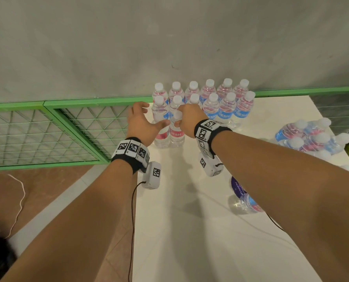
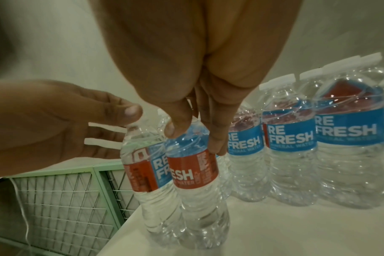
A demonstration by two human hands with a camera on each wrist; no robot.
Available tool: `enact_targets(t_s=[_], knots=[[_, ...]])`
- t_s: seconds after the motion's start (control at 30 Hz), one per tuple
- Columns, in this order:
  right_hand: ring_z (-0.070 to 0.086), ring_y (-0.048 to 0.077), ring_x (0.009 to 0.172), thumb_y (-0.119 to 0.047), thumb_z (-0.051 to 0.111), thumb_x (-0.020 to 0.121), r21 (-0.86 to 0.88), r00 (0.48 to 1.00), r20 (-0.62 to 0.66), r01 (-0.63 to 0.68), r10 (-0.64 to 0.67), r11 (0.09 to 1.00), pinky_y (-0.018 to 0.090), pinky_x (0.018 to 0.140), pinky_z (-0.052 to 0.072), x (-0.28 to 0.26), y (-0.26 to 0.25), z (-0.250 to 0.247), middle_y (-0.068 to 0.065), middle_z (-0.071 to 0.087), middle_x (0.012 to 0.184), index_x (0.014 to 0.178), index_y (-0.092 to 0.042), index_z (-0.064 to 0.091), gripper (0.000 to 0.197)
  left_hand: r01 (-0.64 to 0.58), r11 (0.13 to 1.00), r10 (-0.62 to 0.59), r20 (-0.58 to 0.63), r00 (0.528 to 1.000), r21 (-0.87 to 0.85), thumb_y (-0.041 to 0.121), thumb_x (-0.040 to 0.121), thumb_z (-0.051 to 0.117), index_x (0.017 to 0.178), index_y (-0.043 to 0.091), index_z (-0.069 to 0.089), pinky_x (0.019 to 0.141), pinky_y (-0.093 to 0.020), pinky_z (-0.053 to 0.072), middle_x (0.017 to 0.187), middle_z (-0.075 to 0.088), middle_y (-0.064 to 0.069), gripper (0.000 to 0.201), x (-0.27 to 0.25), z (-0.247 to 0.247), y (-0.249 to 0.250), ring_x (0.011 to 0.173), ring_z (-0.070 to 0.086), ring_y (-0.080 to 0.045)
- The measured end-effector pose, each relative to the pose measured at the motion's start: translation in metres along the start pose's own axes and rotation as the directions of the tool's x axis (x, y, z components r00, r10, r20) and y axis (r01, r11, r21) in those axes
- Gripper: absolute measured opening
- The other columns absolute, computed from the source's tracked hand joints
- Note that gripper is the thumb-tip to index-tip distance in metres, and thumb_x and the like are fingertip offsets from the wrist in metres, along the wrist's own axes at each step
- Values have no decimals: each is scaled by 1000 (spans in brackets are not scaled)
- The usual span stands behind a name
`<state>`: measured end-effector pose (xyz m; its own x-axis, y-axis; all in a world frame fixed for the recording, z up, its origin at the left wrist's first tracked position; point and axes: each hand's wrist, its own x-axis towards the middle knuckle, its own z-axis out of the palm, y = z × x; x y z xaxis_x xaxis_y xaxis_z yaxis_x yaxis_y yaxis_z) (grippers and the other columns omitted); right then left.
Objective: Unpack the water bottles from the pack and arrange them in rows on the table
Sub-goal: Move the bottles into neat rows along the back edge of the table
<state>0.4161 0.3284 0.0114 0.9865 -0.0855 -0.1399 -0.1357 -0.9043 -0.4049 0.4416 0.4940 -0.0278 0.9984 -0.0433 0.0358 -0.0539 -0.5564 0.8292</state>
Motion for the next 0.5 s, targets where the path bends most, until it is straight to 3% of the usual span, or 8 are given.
enact_targets(t_s=[0.1, 0.23, 0.37, 0.43, 0.5], knots=[[63, 28, 90, -19, 67, 86, -10, 1000, 1, 0, 0, 1000, 35, 76, 53, 2, 0, 0, 12, 64, 99, 106, -5, 62, 25, 9, 990, -11, 8, 1000, 144, 49, 60, 87, 104, 17, 51, 83, -32, 48, 111, 52, -1, 66, -1, 3, 9, 99, 55, -19], [62, 29, 92, -20, 66, 86, -37, 1000, 14, -3, 4, 999, 32, 73, 48, 2, 0, 1, 13, 63, 102, 108, -6, 61, 27, -9, 995, 1, 77, 997, 102, 25, 71, 84, 96, 18, 58, 64, -23, 53, 97, 59, 3, 37, 3, 1, 9, 84, 60, -16], [62, 29, 90, -22, 66, 86, -40, 1000, 18, -7, 8, 999, 32, 71, 48, 4, 0, 2, 13, 63, 101, 106, -6, 61, 26, -19, 1000, 18, 158, 987, 3, 10, 71, 82, 98, 24, 64, 87, -36, 56, 97, 68, 7, 35, 7, -6, 0, 93, 65, -13], [62, 29, 90, -22, 66, 87, -40, 1000, 22, -11, 12, 999, 33, 72, 49, 5, -1, 2, 13, 63, 101, 107, -6, 61, 26, -28, 999, 33, 202, 979, -27, 3, 74, 78, 103, 22, 66, 93, -36, 55, 100, 69, 5, 37, 6, -8, -2, 95, 65, -11], [62, 28, 91, -21, 65, 87, -48, 999, 30, -12, 13, 999, 32, 71, 48, 5, -1, 2, 12, 62, 101, 107, -7, 60, 26, -50, 998, 56, 215, 975, -33, 7, 73, 80, 108, 23, 63, 95, -36, 53, 109, 63, 5, 42, 5, -8, -2, 98, 61, -12]])
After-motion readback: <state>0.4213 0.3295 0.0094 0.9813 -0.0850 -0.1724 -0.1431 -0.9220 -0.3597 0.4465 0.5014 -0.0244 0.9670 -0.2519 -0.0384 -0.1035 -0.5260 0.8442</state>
